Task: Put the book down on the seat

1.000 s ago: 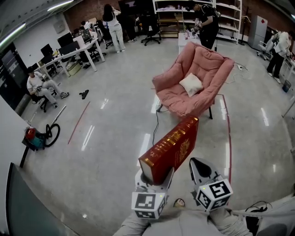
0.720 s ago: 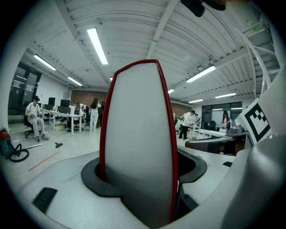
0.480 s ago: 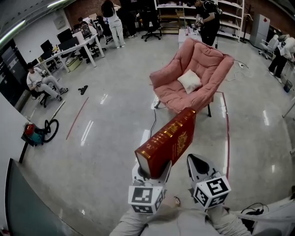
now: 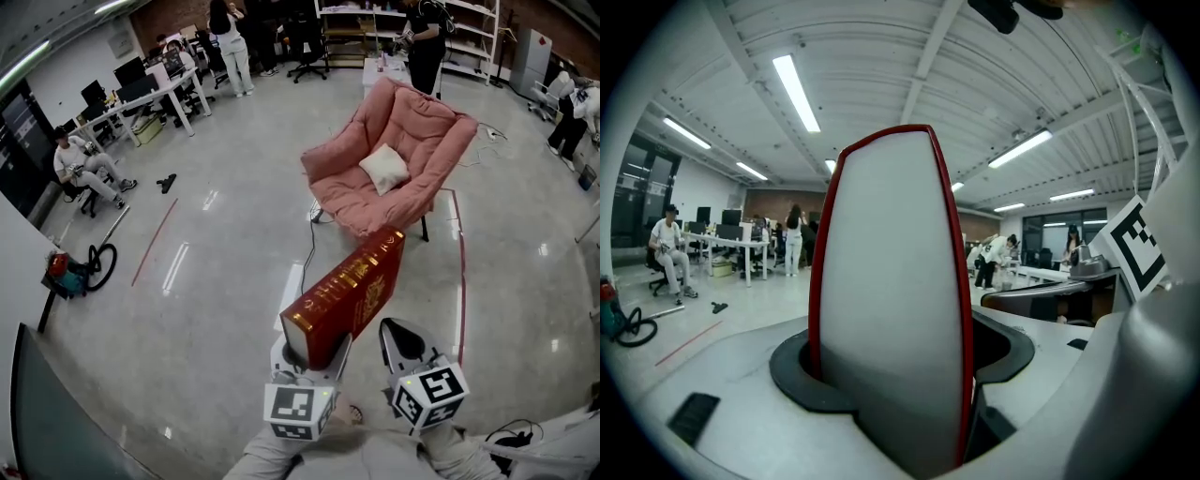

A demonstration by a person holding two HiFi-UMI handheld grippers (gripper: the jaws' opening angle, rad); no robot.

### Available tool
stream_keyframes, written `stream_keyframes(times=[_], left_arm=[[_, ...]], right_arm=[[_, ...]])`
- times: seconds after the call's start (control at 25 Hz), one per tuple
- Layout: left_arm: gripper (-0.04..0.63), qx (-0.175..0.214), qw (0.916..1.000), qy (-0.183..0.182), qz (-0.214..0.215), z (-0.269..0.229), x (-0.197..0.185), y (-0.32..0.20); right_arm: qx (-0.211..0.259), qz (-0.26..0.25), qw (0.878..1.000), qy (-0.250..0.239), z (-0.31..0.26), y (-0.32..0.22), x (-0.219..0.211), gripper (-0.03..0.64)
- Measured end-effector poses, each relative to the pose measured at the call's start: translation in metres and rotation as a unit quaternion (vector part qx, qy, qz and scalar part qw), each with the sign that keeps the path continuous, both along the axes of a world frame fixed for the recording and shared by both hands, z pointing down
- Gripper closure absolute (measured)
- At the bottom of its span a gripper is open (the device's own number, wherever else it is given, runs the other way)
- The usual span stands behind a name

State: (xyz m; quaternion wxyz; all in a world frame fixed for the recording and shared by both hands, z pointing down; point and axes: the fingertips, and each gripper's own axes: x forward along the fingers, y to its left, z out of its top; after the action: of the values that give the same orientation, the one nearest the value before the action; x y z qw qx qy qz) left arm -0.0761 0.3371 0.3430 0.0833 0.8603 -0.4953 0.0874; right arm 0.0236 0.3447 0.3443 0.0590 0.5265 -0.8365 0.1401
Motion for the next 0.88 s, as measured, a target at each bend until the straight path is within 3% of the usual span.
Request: stream_keyframes(times=[0.4,0.88], left_arm=[[0.256,-0.003,0.9997,0.003,0.022,0.001,0.016,-0.073],[0.256,-0.018,0.9990,0.003,0.041,0.001,0.001,-0.195]], right_arm=[[-0.011,0.019,1.000,0.003,0.008,-0.072,0.014,0.612],[-0.021,0.044,0.999,0.012,0.001,-0.186,0.005,0.612]])
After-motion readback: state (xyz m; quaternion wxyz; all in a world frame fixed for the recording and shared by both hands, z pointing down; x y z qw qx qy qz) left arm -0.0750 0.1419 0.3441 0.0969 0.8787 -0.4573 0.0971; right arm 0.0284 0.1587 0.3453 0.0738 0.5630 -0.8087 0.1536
